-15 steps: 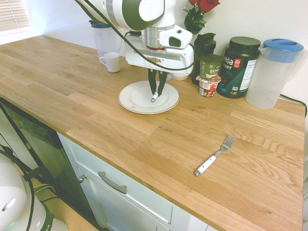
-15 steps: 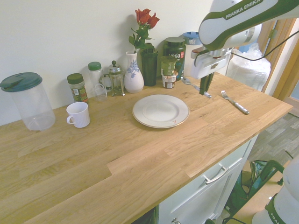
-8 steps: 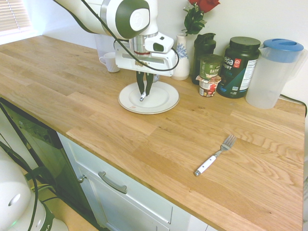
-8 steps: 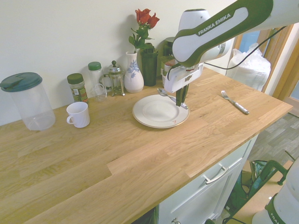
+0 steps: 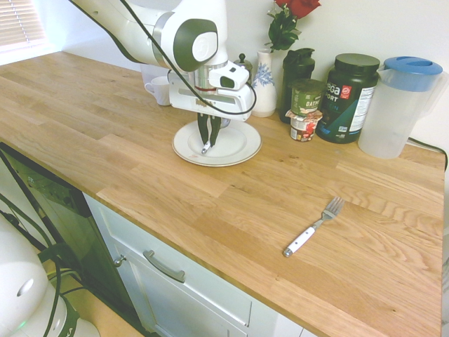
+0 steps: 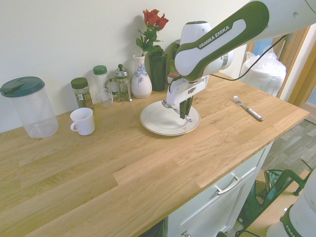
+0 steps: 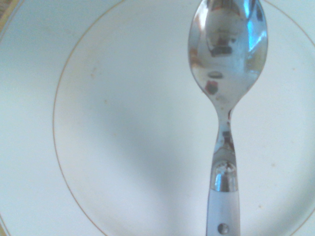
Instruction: Put the spoon into the plate
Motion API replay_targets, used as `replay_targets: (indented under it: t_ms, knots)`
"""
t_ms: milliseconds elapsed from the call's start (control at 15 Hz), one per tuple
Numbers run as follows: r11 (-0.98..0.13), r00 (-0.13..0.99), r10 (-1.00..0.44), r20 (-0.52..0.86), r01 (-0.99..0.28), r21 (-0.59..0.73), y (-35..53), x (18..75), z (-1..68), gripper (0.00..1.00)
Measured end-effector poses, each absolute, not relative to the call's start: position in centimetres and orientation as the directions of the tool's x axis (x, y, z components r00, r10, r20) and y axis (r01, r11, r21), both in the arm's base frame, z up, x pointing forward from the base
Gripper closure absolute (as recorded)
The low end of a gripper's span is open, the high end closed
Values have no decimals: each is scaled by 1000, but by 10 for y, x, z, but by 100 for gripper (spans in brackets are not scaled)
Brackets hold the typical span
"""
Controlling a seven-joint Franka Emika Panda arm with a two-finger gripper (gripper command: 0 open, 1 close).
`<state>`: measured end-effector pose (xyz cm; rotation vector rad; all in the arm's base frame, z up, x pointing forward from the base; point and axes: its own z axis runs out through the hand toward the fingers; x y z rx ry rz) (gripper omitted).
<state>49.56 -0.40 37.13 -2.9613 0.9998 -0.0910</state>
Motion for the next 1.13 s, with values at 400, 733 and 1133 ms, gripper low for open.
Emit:
replay_targets:
  t_ms: [400, 733, 1133]
  knots:
    - [-803, 801, -596, 52, -595, -39, 3, 508, 356, 0]
    - [-808, 806, -588, 60, -586, -54, 4, 514, 361, 0]
    - [-804, 804, -594, 26, -594, -17, -2, 506, 425, 0]
